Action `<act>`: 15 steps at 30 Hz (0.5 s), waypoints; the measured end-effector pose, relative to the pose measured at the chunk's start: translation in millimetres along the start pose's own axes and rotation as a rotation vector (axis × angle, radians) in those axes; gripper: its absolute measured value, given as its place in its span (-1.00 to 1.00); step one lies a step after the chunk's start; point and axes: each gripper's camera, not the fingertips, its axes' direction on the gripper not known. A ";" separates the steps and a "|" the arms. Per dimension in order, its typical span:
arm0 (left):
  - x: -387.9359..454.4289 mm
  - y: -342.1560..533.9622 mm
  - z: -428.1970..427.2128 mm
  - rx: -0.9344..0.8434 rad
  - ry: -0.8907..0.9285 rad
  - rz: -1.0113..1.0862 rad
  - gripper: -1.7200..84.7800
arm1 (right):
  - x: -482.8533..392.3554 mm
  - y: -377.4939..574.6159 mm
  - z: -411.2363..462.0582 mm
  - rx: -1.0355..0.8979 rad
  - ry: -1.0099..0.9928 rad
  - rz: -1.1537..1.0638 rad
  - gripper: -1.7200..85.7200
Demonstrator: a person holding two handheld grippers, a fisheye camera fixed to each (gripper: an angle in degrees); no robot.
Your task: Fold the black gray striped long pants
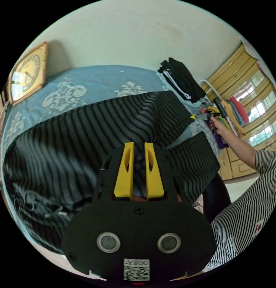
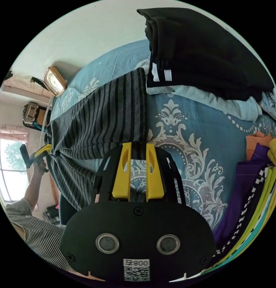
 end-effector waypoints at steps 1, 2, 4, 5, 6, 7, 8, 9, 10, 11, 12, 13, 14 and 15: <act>6.8 -17.8 13.7 -0.045 0.009 0.040 -0.80 | 1.6 -1.6 1.6 0.010 -0.006 0.006 -0.79; 10.9 -25.5 21.0 -0.069 -0.001 0.063 -0.80 | 3.5 -3.2 2.9 0.018 -0.018 0.006 -0.80; 27.2 -49.0 49.4 -0.185 -0.065 0.140 -0.82 | 5.5 -5.5 4.2 0.029 -0.037 -0.006 -0.84; 31.0 -53.4 54.9 -0.211 -0.086 0.158 -0.83 | 5.6 -7.2 4.5 0.024 -0.045 -0.031 -0.86; 37.0 -60.3 61.5 -0.246 -0.141 0.178 -0.86 | 5.7 -8.0 3.7 0.024 -0.055 -0.043 -0.87; 41.4 -66.5 61.6 -0.248 -0.160 0.188 -0.88 | 5.7 -8.5 -0.5 0.037 -0.083 -0.079 -0.89; 42.6 -69.6 60.1 -0.245 -0.158 0.187 -0.89 | 7.3 -7.6 -7.6 0.059 -0.128 -0.112 -0.90; 44.0 -74.8 54.2 -0.230 -0.142 0.183 -0.90 | 8.8 -6.6 -12.2 0.072 -0.161 -0.127 -0.90; 45.0 -78.7 45.2 -0.194 -0.118 0.177 -0.90 | 13.0 -3.0 -22.6 0.107 -0.231 -0.152 -0.91; 45.2 -80.2 40.6 -0.175 -0.104 0.174 -0.90 | 17.9 2.4 -31.6 0.139 -0.279 -0.173 -0.91; 44.8 -82.5 34.3 -0.151 -0.077 0.160 -0.91 | 20.7 5.3 -34.6 0.149 -0.293 -0.178 -0.92; 44.1 -84.2 34.0 -0.157 -0.057 0.150 -0.90 | 26.7 11.0 -36.0 0.151 -0.317 -0.182 -0.92; 43.9 -85.0 36.1 -0.172 -0.051 0.149 -0.90 | 33.5 15.6 -29.6 0.118 -0.345 -0.176 -0.92; 43.4 -86.6 41.1 -0.202 -0.045 0.142 -0.89 | 37.1 17.6 -23.7 0.092 -0.358 -0.166 -0.92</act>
